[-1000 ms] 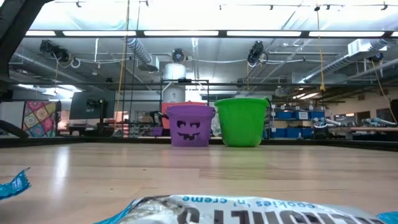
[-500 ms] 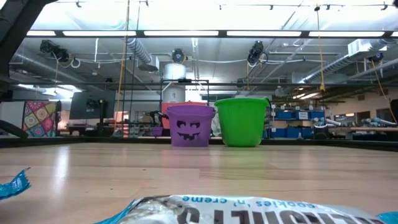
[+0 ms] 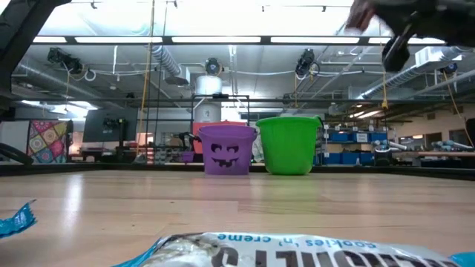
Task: Sort candy by brand, put in halloween buckets
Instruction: Put the brown chocolate bar into the green bucket
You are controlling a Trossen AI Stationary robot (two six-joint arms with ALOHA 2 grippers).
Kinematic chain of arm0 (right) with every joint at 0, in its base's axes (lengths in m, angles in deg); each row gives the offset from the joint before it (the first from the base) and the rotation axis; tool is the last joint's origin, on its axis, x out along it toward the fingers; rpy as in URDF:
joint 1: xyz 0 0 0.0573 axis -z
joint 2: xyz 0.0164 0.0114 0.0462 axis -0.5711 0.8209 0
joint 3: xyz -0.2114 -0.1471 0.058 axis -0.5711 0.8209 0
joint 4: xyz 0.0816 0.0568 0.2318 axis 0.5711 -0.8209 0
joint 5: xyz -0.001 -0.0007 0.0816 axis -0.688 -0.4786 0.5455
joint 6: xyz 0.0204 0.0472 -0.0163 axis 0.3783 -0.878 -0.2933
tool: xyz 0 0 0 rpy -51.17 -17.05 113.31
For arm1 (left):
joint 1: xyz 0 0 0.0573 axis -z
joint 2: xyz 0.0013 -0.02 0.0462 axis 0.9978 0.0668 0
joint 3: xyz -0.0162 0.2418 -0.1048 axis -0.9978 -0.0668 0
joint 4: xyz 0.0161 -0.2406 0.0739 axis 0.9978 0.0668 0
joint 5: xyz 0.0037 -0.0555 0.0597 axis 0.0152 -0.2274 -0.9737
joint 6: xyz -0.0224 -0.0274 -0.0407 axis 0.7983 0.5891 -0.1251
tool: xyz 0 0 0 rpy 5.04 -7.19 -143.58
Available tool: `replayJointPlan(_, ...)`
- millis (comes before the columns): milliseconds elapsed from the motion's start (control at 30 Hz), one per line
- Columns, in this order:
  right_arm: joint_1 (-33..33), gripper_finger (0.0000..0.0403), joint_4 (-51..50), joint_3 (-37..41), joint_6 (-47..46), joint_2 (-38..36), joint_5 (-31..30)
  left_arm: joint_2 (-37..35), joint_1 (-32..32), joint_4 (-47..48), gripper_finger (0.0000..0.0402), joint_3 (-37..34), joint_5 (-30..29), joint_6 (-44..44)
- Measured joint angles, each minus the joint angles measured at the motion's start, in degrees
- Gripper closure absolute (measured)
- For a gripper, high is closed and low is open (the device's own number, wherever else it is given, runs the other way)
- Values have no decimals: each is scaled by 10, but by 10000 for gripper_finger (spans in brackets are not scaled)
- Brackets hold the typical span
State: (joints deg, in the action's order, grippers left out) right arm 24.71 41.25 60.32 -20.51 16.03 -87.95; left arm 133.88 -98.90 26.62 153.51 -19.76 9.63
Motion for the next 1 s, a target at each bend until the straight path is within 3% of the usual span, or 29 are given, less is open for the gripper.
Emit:
replayJointPlan(100,31,391,-93,-43,-37,25,-33,0,0,2,270,0,0,0)
replayJointPlan(233,80,391,-168,-122,-24,70,-28,0,0,2,270,0,0,0)
replayJointPlan(400,168,391,-344,-247,-6,138,-22,0,0,3,270,0,0,3)
replayJointPlan(500,233,391,-442,-319,17,189,31,0,0,4,270,0,0,14)
replayJointPlan(733,381,391,-542,-439,77,334,254,0,7,1,270,0,0,19)
replayJointPlan(867,444,391,-568,-487,110,414,297,0,12,-1,270,0,0,24)
replayJointPlan(1000,492,390,-598,-527,132,481,303,0,13,-1,270,0,8,28)
